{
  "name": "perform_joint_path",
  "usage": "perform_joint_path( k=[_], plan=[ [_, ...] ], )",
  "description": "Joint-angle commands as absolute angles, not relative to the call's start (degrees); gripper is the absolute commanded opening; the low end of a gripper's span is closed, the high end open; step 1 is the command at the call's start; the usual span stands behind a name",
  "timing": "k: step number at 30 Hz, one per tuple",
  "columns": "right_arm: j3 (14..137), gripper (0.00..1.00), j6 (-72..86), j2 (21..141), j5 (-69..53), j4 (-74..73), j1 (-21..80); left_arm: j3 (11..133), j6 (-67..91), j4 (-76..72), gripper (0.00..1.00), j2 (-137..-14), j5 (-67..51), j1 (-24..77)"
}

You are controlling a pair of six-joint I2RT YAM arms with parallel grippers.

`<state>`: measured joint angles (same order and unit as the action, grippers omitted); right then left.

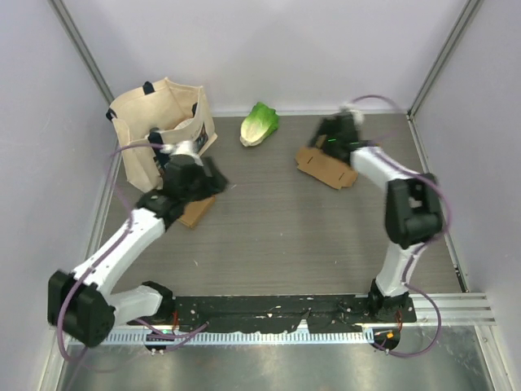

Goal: Fold the paper box

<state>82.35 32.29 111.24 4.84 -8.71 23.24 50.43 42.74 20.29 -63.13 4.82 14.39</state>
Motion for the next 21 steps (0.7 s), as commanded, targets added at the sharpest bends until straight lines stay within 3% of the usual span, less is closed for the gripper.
perform_joint_path(
  k=[1,3,6,10,15,20,21],
  plan=[
    [68.85,0.78,30.67,100.05,-8.30,-3.58,3.29,56.33,33.14,14.07,0.67,-69.77,4.21,37.85],
    [62.42,0.73,32.60,99.32,-17.10,3.04,-6.17,58.18,32.26,11.96,0.67,-74.43,0.73,44.78],
    [61.43,0.70,32.79,102.38,-24.42,6.50,-10.79,57.84,33.05,7.84,0.67,-78.39,-5.17,50.16],
    [60.47,0.64,35.24,106.86,-30.38,12.64,-12.74,57.04,33.83,5.01,0.66,-79.10,-8.88,53.61],
    [57.14,0.52,42.18,110.83,-31.65,20.30,-12.13,53.62,36.91,2.73,0.70,-76.03,-5.03,54.49],
    [49.94,0.14,49.38,108.47,-29.71,26.96,-10.38,53.26,48.38,2.82,0.86,-77.34,7.11,52.83],
    [47.83,0.11,53.57,105.50,-29.27,29.07,-10.02,53.26,50.52,1.59,0.87,-78.39,7.47,51.87]
  ],
)
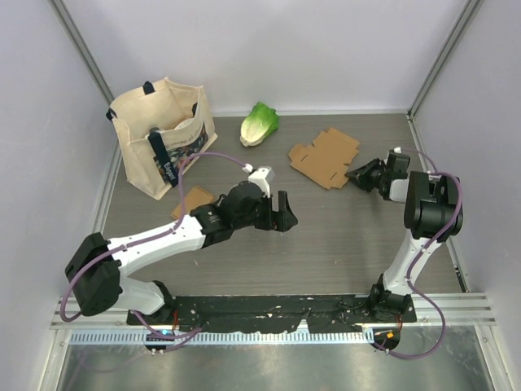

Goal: Fold the paper box

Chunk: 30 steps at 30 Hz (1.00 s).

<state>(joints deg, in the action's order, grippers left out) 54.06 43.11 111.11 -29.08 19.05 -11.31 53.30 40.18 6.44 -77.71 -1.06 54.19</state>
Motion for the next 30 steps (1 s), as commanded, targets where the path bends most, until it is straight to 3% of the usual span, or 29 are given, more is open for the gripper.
perform_joint_path(
  k=[1,7,10,17,30],
  plan=[
    [42.77,0.11,55.70,103.29,-28.31,32.40,-9.50,52.91,53.50,-2.42,0.87,-80.75,6.51,50.55],
    [22.99,0.01,74.66,87.40,-18.65,42.09,-0.63,52.03,73.20,-30.71,0.91,-96.13,-4.48,41.49],
    [15.24,0.01,83.02,81.14,-12.16,44.12,6.22,51.34,77.16,-32.25,0.91,-99.23,-4.05,41.57],
    [11.17,0.01,86.04,60.59,-6.68,30.41,8.88,40.43,79.63,-34.37,0.89,-94.66,-1.31,42.89],
    [9.32,0.02,87.89,51.60,-5.98,22.34,11.69,44.91,73.39,-29.89,0.89,-95.54,-0.44,44.82]
  ],
)
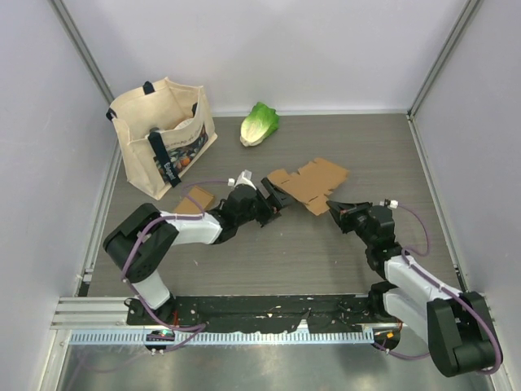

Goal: Fold the paper box

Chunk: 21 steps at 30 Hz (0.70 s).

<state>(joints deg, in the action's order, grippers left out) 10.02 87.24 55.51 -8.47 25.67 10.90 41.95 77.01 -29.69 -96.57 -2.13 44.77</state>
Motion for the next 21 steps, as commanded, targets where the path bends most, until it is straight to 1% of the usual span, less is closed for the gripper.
perform_joint_path(
  k=[1,3,6,8,13,17,21],
  plan=[
    [9.14,0.02,87.72,50.03,-5.63,21.72,11.69,44.65,72.78,-29.27,0.88,-93.62,-0.44,45.00],
    [8.70,0.02,87.71,48.96,-4.84,20.57,11.69,42.73,71.29,-28.74,0.87,-91.07,3.33,45.61],
    [8.53,0.02,87.89,48.95,-5.18,20.56,11.60,39.91,71.63,-28.91,0.86,-87.02,4.92,46.05],
    [8.35,0.02,88.50,49.39,-5.97,21.35,11.78,39.38,71.81,-29.27,0.87,-85.96,5.36,46.05],
    [8.00,0.01,90.17,48.87,-6.76,22.24,11.78,42.53,71.54,-29.00,0.89,-88.58,3.43,46.05],
    [8.09,0.01,91.32,47.20,-6.42,21.54,12.30,43.77,74.43,-31.45,0.85,-92.37,0.71,46.05],
    [6.86,0.02,92.37,45.62,-6.06,21.18,12.39,43.07,76.55,-34.01,0.85,-93.69,0.26,46.23]
  ],
)
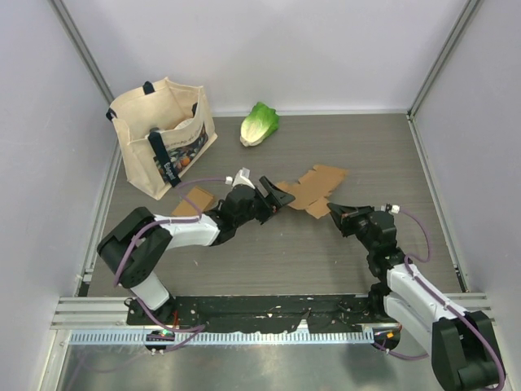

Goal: Fold the paper box

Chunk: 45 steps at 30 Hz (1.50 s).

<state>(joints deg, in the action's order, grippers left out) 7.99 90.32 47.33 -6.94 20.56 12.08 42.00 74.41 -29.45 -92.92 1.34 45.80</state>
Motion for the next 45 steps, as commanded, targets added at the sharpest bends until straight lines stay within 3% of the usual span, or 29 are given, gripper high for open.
perform_joint_path(
  k=[1,5,8,9,11,15,16,18,22,27,30,31,35,45],
  plan=[
    [6.68,0.01,92.55,45.79,-6.24,21.53,12.39,43.07,76.64,-34.01,0.84,-93.78,0.26,46.32],
    [5.98,0.01,93.78,46.58,-7.29,23.46,13.18,44.29,77.43,-36.29,0.79,-96.23,-2.02,46.41],
    [5.63,0.03,93.17,45.01,-7.82,21.89,13.27,45.26,77.70,-39.02,0.56,-98.08,-3.33,46.41],
    [5.45,0.06,92.64,44.39,-8.17,21.10,13.27,45.35,77.09,-38.94,0.43,-98.26,-3.25,46.41],
    [5.62,0.16,88.79,42.90,-9.05,18.56,13.27,44.83,76.03,-38.24,0.31,-97.56,-3.43,46.23],
    [12.19,0.53,71.31,42.98,-12.65,4.60,13.18,42.90,72.25,-34.63,0.02,-95.37,-5.44,44.13],
    [13.17,0.57,67.36,43.07,-13.79,3.00,13.18,42.28,71.03,-34.45,0.00,-94.84,-6.23,43.51],
    [20.77,0.72,51.48,44.55,-13.97,-7.25,13.18,41.22,68.57,-32.01,0.00,-92.22,-10.26,41.67],
    [38.64,0.73,32.11,53.50,-14.77,-22.91,15.81,45.69,52.43,-13.68,0.00,-86.23,-20.79,39.03],
    [59.83,0.77,10.36,63.60,-8.16,-28.83,30.84,55.62,29.12,18.42,0.01,-79.29,-23.29,38.67],
    [68.27,0.87,-4.95,68.36,-24.92,-29.87,31.11,57.04,24.53,25.22,0.01,-73.49,-23.73,38.58],
    [72.03,0.88,-13.45,73.60,-27.92,-32.93,31.03,56.52,23.83,25.22,0.01,-70.69,-25.21,38.58],
    [92.14,0.83,-22.75,84.97,-39.97,-49.63,24.36,56.78,21.63,27.86,0.01,-66.19,-27.49,38.58],
    [91.68,0.81,-29.18,87.89,-58.87,-56.07,23.47,56.25,14.77,31.02,0.00,-63.98,-32.61,38.58]
  ],
)
